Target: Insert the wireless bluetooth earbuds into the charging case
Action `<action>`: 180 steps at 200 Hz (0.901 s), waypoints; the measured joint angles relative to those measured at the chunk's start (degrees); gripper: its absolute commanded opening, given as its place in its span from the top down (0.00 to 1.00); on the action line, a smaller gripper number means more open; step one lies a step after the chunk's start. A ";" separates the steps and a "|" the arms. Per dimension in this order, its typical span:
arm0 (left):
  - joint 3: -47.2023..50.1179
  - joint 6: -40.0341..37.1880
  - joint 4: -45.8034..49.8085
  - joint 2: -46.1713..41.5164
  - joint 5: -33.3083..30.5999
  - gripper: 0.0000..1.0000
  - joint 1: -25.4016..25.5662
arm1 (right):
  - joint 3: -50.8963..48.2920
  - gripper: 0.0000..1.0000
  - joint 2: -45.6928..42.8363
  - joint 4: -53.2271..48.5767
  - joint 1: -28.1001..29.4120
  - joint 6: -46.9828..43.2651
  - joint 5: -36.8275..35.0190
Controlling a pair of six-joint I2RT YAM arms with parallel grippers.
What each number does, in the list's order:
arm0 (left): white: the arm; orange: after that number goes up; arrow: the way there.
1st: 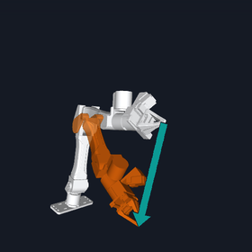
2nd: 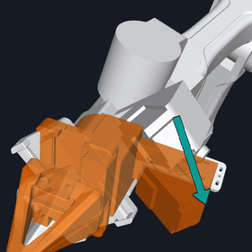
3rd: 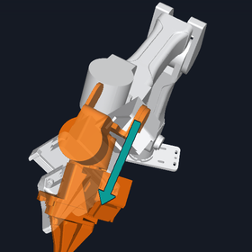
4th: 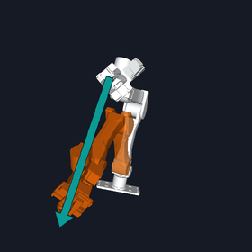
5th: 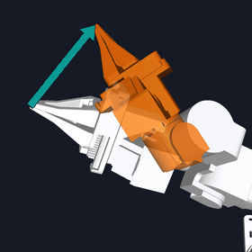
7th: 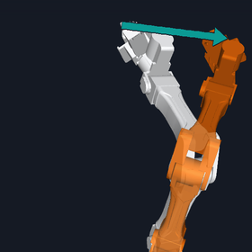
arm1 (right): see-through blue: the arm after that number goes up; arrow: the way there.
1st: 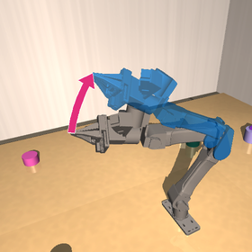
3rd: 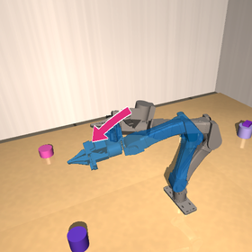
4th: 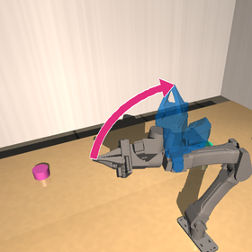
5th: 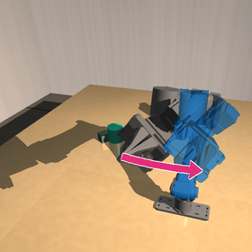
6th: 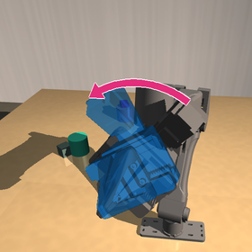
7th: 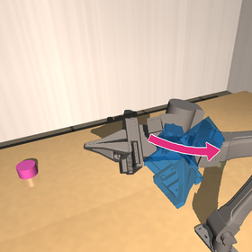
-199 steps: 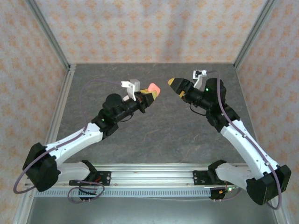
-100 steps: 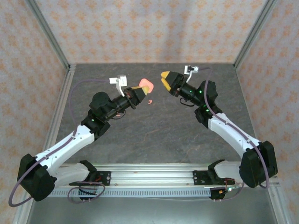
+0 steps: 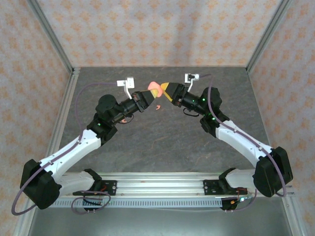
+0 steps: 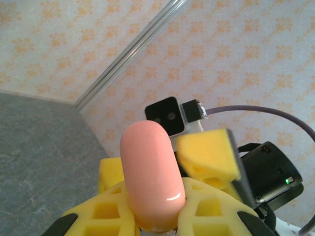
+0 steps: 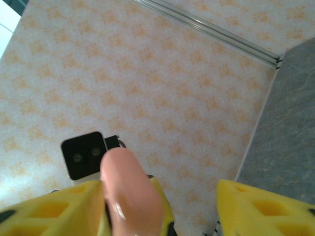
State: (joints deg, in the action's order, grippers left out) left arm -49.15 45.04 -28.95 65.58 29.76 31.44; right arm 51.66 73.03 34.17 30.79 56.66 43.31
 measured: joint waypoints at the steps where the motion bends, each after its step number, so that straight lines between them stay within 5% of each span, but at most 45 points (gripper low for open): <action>1: 0.00 0.07 -0.02 0.00 -0.07 1.00 0.00 | 0.00 0.50 0.04 -0.04 0.04 -0.02 0.02; 25: 0.00 1.11 0.02 0.31 -0.42 1.00 -0.37 | 1.07 0.58 0.83 -0.02 0.26 0.24 0.04; 112: 0.00 4.90 -1.09 0.37 -1.75 1.00 -0.50 | 1.99 0.49 2.14 0.87 0.96 0.52 0.07; 158: 0.00 6.14 -1.55 0.46 -1.75 1.00 -0.85 | 2.73 0.62 2.75 1.57 1.44 1.18 0.26; 180: 0.00 6.47 -1.68 0.66 -1.75 1.00 -0.85 | 3.34 0.58 3.32 1.97 1.44 1.33 0.66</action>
State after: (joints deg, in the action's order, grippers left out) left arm -49.15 51.51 -30.63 66.24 28.01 30.59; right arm 55.00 76.36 36.14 32.23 58.00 43.97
